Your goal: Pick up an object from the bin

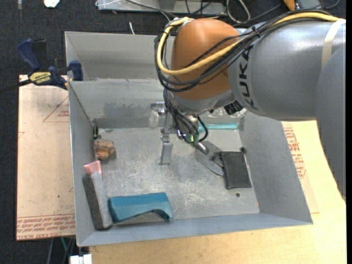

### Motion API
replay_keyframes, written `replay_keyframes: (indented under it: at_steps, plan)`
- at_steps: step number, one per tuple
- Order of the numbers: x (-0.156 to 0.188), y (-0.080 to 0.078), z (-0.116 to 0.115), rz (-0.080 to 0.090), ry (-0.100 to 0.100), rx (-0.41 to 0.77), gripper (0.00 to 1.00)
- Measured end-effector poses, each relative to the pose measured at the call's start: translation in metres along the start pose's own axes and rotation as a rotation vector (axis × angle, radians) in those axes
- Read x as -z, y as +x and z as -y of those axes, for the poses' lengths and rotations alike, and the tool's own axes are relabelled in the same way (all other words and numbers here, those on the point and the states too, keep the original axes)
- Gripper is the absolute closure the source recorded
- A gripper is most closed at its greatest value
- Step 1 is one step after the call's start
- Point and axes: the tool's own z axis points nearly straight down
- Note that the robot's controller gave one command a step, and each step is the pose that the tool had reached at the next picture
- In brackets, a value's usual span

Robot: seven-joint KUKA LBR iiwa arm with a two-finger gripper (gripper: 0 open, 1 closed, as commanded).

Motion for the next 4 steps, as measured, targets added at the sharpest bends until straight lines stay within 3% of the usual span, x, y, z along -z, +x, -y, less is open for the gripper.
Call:
replay_keyframes:
  at_steps: [1, 2, 3, 4]
  plan:
    - [0.006, 0.004, 0.012, 0.0, -0.002, -0.032, 0.0]
    - [0.018, 0.01, 0.022, 0.001, -0.002, -0.223, 0.0]
    - [0.022, 0.01, 0.046, 0.001, -0.002, -0.169, 0.0]
    - [0.051, 0.024, 0.052, 0.001, -0.003, -0.171, 0.0]
